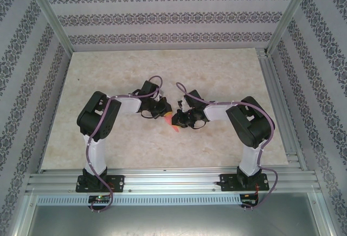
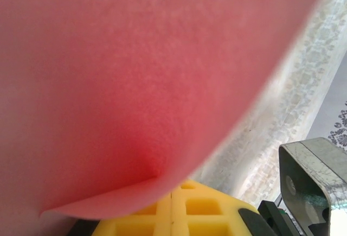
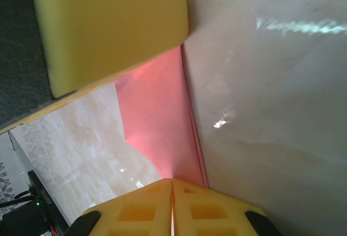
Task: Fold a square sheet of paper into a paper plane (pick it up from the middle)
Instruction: Fold the wing for the fifth time at the center of the table.
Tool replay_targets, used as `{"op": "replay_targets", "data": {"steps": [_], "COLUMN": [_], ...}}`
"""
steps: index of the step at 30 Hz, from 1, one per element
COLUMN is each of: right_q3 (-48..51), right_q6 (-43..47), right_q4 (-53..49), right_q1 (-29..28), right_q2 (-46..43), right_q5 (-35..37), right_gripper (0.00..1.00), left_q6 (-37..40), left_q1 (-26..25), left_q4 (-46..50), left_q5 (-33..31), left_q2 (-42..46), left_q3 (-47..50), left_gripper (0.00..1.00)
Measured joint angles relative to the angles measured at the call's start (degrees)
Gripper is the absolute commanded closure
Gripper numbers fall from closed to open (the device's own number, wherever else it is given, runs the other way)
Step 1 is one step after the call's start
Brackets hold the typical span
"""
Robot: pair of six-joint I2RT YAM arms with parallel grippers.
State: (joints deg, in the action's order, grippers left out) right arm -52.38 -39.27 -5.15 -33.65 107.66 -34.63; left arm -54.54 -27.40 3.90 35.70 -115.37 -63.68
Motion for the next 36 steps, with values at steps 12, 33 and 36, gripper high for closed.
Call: {"op": "replay_targets", "data": {"steps": [12, 33, 36], "right_q3": [0.4, 0.4, 0.3], "right_q6": [0.4, 0.4, 0.4], "right_q4": [0.9, 1.3, 1.2], "right_q1": [-0.1, -0.1, -0.1], "right_q2": [0.1, 0.1, 0.1], "right_q5": [0.0, 0.1, 0.1], "right_gripper": [0.93, 0.93, 0.92], "left_q6": [10.5, 22.2, 21.9], "left_q1": [2.4, 10.1, 10.1], "left_q4": [12.3, 22.6, 22.5], "left_q5": [2.1, -2.4, -2.0], "left_q2": [-3.8, -9.9, -9.3], "left_q3": [-8.9, -25.6, -25.4], "left_gripper": [0.94, 0.86, 0.83]}}
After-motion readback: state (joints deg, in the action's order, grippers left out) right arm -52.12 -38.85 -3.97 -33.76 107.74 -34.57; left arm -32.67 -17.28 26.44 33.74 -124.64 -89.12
